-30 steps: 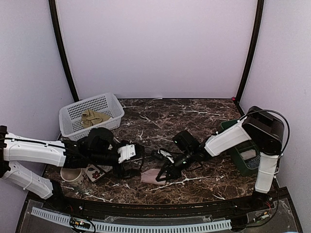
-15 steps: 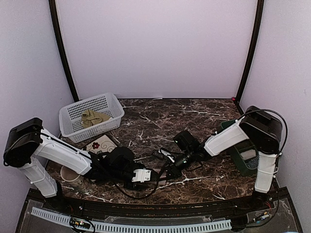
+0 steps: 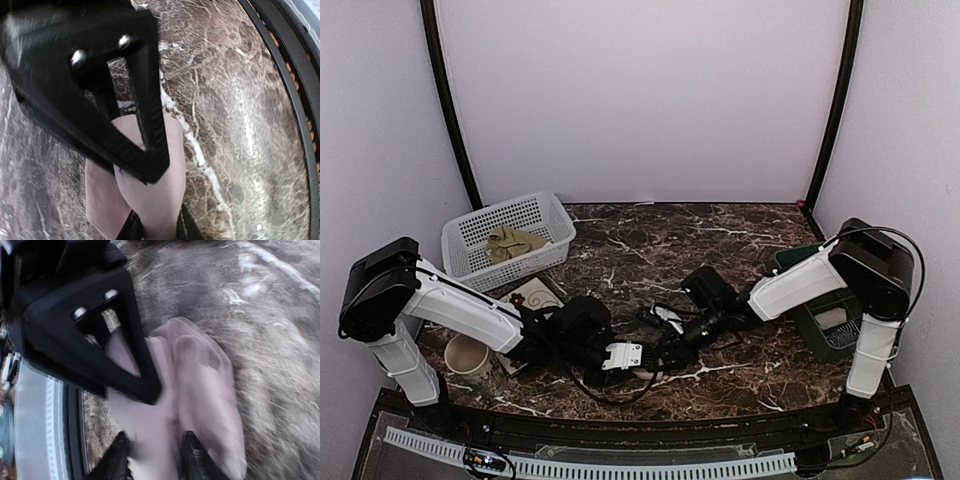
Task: Roll the underwear
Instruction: Roll the underwear at the center of the board.
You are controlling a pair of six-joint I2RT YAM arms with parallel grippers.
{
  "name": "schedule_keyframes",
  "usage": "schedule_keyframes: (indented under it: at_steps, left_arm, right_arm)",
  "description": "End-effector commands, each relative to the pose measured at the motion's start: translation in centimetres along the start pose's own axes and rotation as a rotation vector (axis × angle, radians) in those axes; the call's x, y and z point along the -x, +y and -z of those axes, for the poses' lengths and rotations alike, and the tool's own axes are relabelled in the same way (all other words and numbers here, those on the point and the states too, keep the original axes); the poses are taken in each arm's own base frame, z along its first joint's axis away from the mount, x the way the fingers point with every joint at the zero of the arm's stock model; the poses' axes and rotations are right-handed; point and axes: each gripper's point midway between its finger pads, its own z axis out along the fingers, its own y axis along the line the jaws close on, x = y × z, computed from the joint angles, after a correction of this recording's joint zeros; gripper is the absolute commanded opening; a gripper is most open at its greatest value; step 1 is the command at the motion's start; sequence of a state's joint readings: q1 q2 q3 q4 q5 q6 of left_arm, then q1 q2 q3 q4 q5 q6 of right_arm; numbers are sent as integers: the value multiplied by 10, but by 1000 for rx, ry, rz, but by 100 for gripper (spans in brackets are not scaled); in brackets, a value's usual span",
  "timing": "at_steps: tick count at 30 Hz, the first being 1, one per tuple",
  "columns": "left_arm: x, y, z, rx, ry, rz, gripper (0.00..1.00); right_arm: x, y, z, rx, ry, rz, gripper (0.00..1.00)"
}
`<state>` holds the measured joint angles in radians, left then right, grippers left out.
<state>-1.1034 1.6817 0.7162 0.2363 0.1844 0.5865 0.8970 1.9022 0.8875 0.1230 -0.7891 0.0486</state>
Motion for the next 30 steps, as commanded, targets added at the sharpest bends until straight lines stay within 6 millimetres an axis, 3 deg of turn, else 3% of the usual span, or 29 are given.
schedule_keyframes:
  at_steps: [1,8,11,16,21,30]
  left_arm:
    - [-22,-28,2,-175,98,131,13]
    - [-17,-13,13,-337,72,397,12]
    - [-14,-7,12,-399,53,462,12]
    - [-15,-1,6,-511,47,574,12]
    - [-20,7,2,-620,38,697,13]
    - [-37,22,-8,-685,39,815,15]
  right_arm:
    - [7,-18,30,-221,-35,37,44]
    - [28,-7,85,-425,-164,171,66]
    - [33,3,109,-494,-222,213,81]
    - [32,26,133,-571,-273,298,81]
    - [22,42,121,-621,-235,416,76]
    - [22,50,60,-594,-158,582,64]
